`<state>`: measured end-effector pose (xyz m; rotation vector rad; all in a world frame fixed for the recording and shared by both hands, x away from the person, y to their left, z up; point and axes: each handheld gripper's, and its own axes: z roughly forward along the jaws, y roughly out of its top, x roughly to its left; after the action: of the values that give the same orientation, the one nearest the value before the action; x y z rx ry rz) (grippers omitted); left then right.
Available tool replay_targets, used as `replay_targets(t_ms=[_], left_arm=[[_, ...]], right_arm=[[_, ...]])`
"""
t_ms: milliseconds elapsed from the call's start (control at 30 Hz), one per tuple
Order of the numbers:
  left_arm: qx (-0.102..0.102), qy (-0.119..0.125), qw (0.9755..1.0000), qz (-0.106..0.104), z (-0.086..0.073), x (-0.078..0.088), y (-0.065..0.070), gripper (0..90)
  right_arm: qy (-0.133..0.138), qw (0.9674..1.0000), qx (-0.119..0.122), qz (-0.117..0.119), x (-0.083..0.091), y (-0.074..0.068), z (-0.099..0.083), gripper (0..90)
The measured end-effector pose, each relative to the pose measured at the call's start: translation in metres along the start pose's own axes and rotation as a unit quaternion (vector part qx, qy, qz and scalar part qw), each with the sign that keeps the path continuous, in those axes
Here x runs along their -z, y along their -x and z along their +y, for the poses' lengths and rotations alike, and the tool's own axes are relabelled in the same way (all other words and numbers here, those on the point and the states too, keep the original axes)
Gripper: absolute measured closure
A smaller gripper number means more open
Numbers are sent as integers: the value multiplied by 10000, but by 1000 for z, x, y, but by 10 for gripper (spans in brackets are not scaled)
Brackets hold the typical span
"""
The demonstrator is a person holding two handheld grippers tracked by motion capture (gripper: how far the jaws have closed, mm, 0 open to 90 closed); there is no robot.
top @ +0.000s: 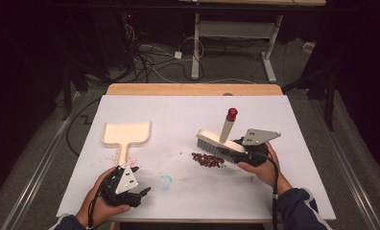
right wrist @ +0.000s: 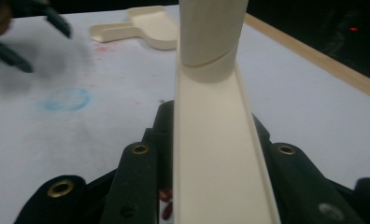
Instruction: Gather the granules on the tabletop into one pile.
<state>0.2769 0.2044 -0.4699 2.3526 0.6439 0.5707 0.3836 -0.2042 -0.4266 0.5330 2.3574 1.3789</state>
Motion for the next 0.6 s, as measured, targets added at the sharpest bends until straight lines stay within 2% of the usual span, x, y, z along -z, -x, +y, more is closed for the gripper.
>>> replay_targets(t_ms=[133, 200, 300, 367, 400, 467, 600], left_arm=[[0, 0, 10000, 2, 0, 0, 0, 226], [-16, -4, 10000, 7, 1, 0, 0, 226], [-12, -16, 10000, 8, 1, 0, 1, 226], [-13, -10, 10000, 7, 1, 0, 1, 226], [-13, -7, 10000, 11, 1, 0, 1, 226], [-13, -2, 10000, 11, 0, 1, 1, 226], [-13, 3, 10000, 9, 0, 1, 1, 226]], right_arm=[[-77, 9977, -62, -666, -3, 3, -8, 678], [-341, 9938, -98, -1051, -8, 2, -11, 678], [-709, 9865, 122, -1473, -18, -4, -16, 678], [-664, 9872, 87, -1448, -21, -9, -17, 678], [-699, 9860, 125, -1510, -23, -13, -16, 678], [-693, 9874, 125, -1415, -26, -21, -16, 677], [-776, 9848, 217, -1541, -35, -41, -14, 674]])
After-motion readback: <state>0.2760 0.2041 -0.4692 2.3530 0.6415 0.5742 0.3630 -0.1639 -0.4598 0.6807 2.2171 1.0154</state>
